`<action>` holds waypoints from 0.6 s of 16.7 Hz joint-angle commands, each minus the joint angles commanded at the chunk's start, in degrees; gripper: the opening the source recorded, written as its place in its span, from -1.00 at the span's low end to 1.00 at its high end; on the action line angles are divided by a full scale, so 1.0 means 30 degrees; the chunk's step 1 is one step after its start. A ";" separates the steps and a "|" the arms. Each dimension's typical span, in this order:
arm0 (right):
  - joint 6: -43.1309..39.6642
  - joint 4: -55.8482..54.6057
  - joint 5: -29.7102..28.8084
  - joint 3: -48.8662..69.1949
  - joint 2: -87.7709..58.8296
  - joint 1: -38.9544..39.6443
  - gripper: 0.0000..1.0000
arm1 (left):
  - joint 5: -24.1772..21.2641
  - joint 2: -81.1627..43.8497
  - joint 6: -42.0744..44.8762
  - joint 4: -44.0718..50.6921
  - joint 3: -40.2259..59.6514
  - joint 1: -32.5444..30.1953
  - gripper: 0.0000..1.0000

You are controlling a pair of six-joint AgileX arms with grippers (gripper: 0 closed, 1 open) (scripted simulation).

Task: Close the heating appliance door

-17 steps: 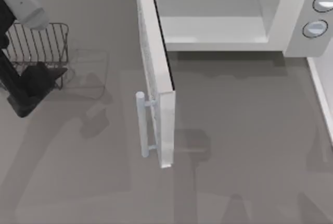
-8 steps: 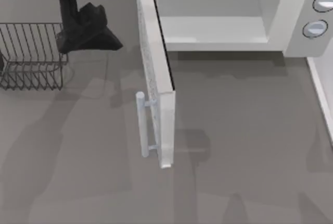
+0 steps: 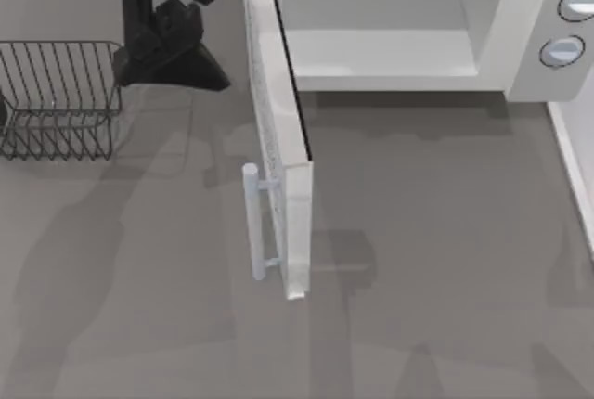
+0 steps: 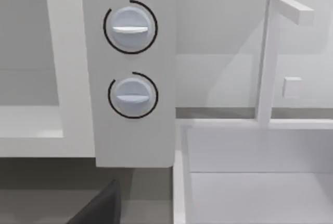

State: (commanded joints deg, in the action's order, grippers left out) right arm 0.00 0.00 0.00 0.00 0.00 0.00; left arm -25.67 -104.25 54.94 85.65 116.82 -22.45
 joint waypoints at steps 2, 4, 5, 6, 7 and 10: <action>0.0000 0.0000 0.0000 0.0000 0.0000 0.0000 1.00 | 0.0030 0.0050 -0.0035 -0.0103 -0.0104 0.0068 1.00; 0.0000 0.0000 0.0000 0.0000 0.0000 0.0000 1.00 | 0.0068 0.0078 -0.0237 -0.0815 -0.0808 -0.0224 1.00; 0.0000 0.0000 0.0000 0.0000 0.0000 0.0000 1.00 | 0.0122 0.0107 -0.0425 -0.1446 -0.1425 -0.0415 1.00; 0.0000 0.0000 0.0000 0.0000 0.0000 0.0000 1.00 | 0.0192 0.0139 -0.0655 -0.2256 -0.2151 -0.0625 1.00; 0.0000 0.0000 0.0000 0.0000 0.0000 0.0000 1.00 | 0.0266 0.0165 -0.0903 -0.3210 -0.2941 -0.0856 1.00; 0.0000 0.0000 0.0000 0.0000 0.0000 0.0000 1.00 | 0.0475 0.0211 -0.1600 -0.5679 -0.5139 -0.1528 1.00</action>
State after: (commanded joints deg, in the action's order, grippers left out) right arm 0.00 0.00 0.00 0.00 0.00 0.00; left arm -24.24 -103.62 50.14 68.62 101.40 -27.03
